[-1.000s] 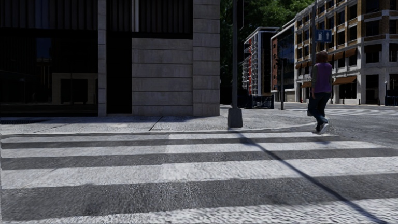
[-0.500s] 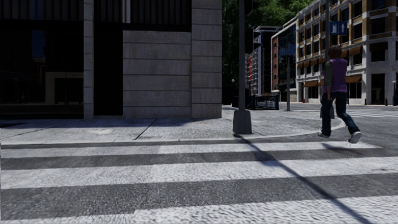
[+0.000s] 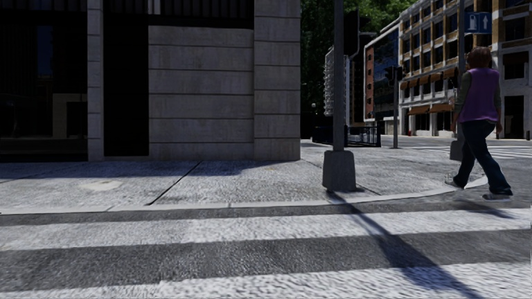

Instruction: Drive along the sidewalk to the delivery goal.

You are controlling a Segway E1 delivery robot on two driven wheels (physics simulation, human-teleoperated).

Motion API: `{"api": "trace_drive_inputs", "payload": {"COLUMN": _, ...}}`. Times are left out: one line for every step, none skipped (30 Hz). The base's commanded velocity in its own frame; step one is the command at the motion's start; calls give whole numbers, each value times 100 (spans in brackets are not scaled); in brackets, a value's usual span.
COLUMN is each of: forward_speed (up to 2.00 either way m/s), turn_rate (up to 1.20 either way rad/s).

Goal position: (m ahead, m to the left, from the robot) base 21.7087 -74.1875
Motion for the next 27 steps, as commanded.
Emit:
{"api": "trace_drive_inputs", "payload": {"forward_speed": 200, "turn_rate": 0}}
{"api": "trace_drive_inputs", "payload": {"forward_speed": 200, "turn_rate": 0}}
{"api": "trace_drive_inputs", "payload": {"forward_speed": 200, "turn_rate": 0}}
{"api": "trace_drive_inputs", "payload": {"forward_speed": 200, "turn_rate": 0}}
{"api": "trace_drive_inputs", "payload": {"forward_speed": 200, "turn_rate": 0}}
{"api": "trace_drive_inputs", "payload": {"forward_speed": 200, "turn_rate": 0}}
{"api": "trace_drive_inputs", "payload": {"forward_speed": 200, "turn_rate": 0}}
{"api": "trace_drive_inputs", "payload": {"forward_speed": 200, "turn_rate": 0}}
{"api": "trace_drive_inputs", "payload": {"forward_speed": 200, "turn_rate": 0}}
{"api": "trace_drive_inputs", "payload": {"forward_speed": 200, "turn_rate": 0}}
{"api": "trace_drive_inputs", "payload": {"forward_speed": 200, "turn_rate": 0}}
{"api": "trace_drive_inputs", "payload": {"forward_speed": 200, "turn_rate": 0}}
{"api": "trace_drive_inputs", "payload": {"forward_speed": 200, "turn_rate": 0}}
{"api": "trace_drive_inputs", "payload": {"forward_speed": 200, "turn_rate": 0}}
{"api": "trace_drive_inputs", "payload": {"forward_speed": 200, "turn_rate": 0}}
{"api": "trace_drive_inputs", "payload": {"forward_speed": 200, "turn_rate": 0}}
{"api": "trace_drive_inputs", "payload": {"forward_speed": 200, "turn_rate": 0}}
{"api": "trace_drive_inputs", "payload": {"forward_speed": 200, "turn_rate": 0}}
{"api": "trace_drive_inputs", "payload": {"forward_speed": 200, "turn_rate": 0}}
{"api": "trace_drive_inputs", "payload": {"forward_speed": 200, "turn_rate": 0}}
{"api": "trace_drive_inputs", "payload": {"forward_speed": 200, "turn_rate": 0}}
{"api": "trace_drive_inputs", "payload": {"forward_speed": 196, "turn_rate": 0}}
{"api": "trace_drive_inputs", "payload": {"forward_speed": 188, "turn_rate": 0}}
{"api": "trace_drive_inputs", "payload": {"forward_speed": 188, "turn_rate": 0}}
{"api": "trace_drive_inputs", "payload": {"forward_speed": 184, "turn_rate": 0}}
{"api": "trace_drive_inputs", "payload": {"forward_speed": 183, "turn_rate": 0}}
{"api": "trace_drive_inputs", "payload": {"forward_speed": 182, "turn_rate": 0}}
